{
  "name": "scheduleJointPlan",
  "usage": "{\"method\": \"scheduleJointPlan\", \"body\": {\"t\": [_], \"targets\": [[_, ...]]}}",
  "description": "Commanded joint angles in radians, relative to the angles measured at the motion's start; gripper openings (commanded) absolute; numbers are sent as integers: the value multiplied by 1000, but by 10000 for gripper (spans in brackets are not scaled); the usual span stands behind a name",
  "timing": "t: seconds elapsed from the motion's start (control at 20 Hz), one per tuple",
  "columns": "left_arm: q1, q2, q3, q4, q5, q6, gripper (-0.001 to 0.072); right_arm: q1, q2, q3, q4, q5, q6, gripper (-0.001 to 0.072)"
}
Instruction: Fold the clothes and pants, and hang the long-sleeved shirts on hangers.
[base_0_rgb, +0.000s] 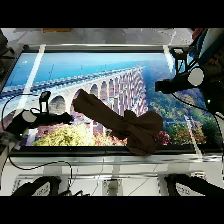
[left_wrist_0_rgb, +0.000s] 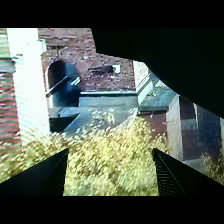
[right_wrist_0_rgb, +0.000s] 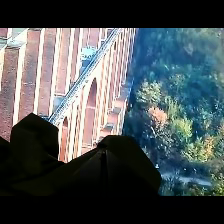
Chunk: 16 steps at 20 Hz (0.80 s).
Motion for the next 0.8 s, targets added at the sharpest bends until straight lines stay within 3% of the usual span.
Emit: {"method": "scheduleJointPlan", "body": {"t": [0.0, 0.3, 0.75], "targets": [[1, -112, -6, -98, 92, 64, 537, 1, 1, 0, 11, -18, 5, 10], [1, -246, 45, -287, 219, 200, 537, 1, 1, 0, 18, -6, 4, 10], [-79, -406, 184, -296, 290, 200, 536, 1, 1, 0, 18, -17, 4, 11]]}}
